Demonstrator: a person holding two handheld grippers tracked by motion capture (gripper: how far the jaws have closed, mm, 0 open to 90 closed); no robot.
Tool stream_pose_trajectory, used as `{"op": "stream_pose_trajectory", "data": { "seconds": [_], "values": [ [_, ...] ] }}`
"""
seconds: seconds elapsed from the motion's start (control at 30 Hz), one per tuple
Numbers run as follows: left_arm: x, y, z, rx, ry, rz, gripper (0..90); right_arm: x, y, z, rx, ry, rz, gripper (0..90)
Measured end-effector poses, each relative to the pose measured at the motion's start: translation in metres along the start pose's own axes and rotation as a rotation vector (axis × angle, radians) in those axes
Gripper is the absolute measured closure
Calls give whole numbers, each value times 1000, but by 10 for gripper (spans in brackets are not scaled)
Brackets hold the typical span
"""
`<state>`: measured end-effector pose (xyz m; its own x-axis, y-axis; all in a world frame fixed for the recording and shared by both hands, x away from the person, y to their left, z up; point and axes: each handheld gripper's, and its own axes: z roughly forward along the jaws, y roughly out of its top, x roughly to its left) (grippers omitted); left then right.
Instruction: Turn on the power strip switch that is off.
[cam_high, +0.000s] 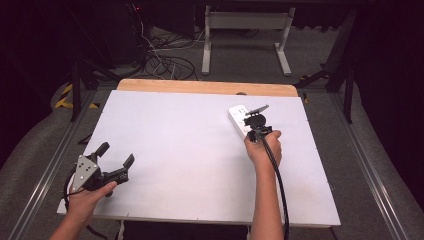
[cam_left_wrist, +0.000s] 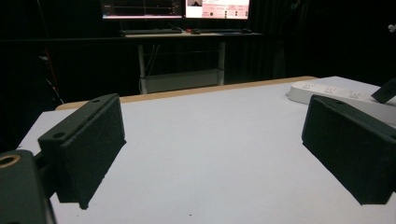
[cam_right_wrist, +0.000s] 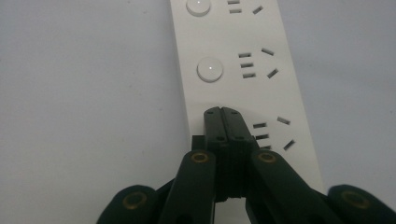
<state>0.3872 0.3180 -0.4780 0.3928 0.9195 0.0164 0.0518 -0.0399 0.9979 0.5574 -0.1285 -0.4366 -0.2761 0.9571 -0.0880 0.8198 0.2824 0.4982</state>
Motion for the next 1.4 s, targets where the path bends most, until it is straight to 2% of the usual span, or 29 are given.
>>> {"op": "stream_pose_trajectory", "data": {
  "seconds": [0.27,0.47,0.57,0.77,0.97,1.4],
  "values": [
    [0,0,0,0,-1,-2,66,0,0,0,-5,-5,-10,900],
    [0,0,0,1,-1,1,66,0,-1,0,-6,0,1,900],
    [0,0,0,1,0,-2,67,1,-1,0,-9,-7,-11,900],
    [0,0,0,0,2,-5,67,-1,-1,0,-6,7,5,900],
    [0,0,0,-2,0,-6,67,1,-1,0,-9,-8,-19,900],
    [1,0,-1,-2,7,-10,67,-1,-1,0,-7,10,2,900]
  ]
}}
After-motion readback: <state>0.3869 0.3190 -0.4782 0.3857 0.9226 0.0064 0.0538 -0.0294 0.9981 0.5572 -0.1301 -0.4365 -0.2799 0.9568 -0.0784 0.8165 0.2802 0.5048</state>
